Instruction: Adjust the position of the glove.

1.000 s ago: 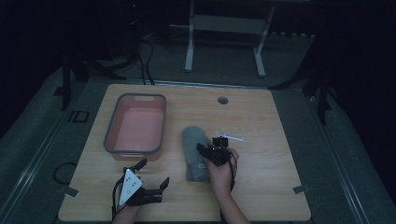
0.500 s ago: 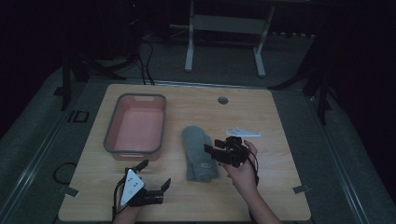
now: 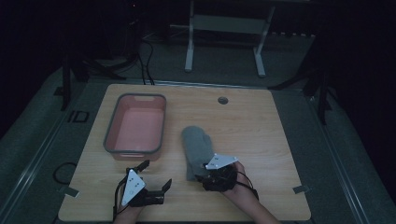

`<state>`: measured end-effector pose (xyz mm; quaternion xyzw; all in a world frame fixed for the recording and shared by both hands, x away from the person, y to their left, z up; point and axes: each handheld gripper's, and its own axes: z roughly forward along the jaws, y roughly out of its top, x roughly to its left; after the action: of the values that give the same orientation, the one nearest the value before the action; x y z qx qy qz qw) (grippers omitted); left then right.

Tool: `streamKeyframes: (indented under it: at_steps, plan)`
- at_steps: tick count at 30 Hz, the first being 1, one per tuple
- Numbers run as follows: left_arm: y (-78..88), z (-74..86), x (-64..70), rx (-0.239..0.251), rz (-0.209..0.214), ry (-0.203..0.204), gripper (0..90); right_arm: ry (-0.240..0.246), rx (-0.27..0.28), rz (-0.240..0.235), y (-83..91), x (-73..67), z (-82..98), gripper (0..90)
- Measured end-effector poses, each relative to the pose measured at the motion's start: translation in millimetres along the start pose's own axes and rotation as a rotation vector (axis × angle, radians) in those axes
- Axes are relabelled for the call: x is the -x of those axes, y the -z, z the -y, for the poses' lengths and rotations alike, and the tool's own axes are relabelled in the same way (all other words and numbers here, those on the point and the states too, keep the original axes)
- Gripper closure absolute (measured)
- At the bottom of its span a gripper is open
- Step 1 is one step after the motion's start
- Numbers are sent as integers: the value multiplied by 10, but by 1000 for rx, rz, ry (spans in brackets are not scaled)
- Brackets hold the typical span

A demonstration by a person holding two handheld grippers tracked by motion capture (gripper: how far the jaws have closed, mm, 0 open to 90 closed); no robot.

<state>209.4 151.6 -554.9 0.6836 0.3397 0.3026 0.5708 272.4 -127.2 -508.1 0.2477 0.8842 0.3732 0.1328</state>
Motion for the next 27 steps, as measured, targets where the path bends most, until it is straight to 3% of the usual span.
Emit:
streamKeyframes:
  at_steps: [4,7,12,14,16,18,23,27]
  plan:
    - [2,2,-7,-1,2,6,1,57,-53,-11,-55,-32,-27,564]
    - [8,0,-5,2,1,4,1,129,-86,-21,-71,-44,-35,555]
    - [8,-1,-6,0,3,7,1,176,-114,-54,-62,15,-57,595]
    - [7,-1,-6,0,3,6,1,210,-119,-37,-63,1,-53,698]
    - [6,-1,-9,-1,2,6,1,206,-117,-39,-57,2,-60,792]
    - [7,-2,-11,-2,2,6,1,208,-112,-36,-46,3,-69,827]
    - [11,-2,-13,2,0,6,1,225,-97,-27,26,-23,-114,839]
    - [10,-4,-10,1,0,4,1,193,-68,-7,101,-21,-215,837]
